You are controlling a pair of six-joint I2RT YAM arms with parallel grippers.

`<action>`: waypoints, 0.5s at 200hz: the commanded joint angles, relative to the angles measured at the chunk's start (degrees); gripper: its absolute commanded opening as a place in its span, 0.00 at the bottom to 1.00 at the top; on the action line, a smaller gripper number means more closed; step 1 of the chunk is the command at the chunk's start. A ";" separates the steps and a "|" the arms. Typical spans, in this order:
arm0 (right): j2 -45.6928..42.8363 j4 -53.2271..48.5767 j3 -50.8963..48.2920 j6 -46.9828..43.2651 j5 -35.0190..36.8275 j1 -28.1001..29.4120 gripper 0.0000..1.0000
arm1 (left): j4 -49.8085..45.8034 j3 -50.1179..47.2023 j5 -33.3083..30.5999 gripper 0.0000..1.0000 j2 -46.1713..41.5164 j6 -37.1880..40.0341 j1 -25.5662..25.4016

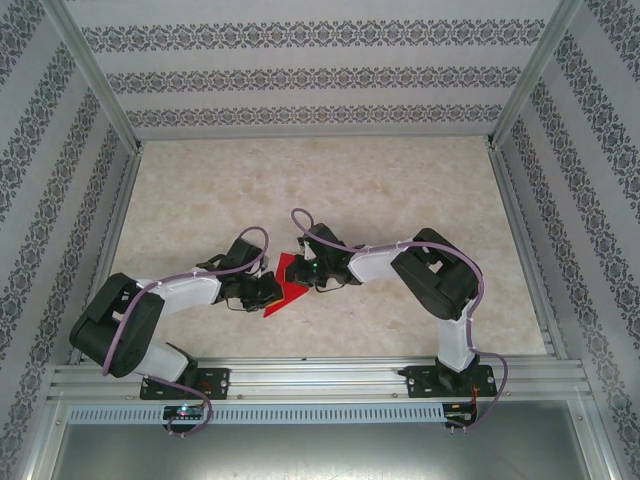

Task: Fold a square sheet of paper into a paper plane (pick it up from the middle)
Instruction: Fourth fold the wing at the center of the table.

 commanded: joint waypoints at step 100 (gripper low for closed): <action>0.82 -9.02 0.02 -1.94 4.84 0.15 0.09 | 9.87 -2.05 1.18 0.13 0.01 -3.29 0.41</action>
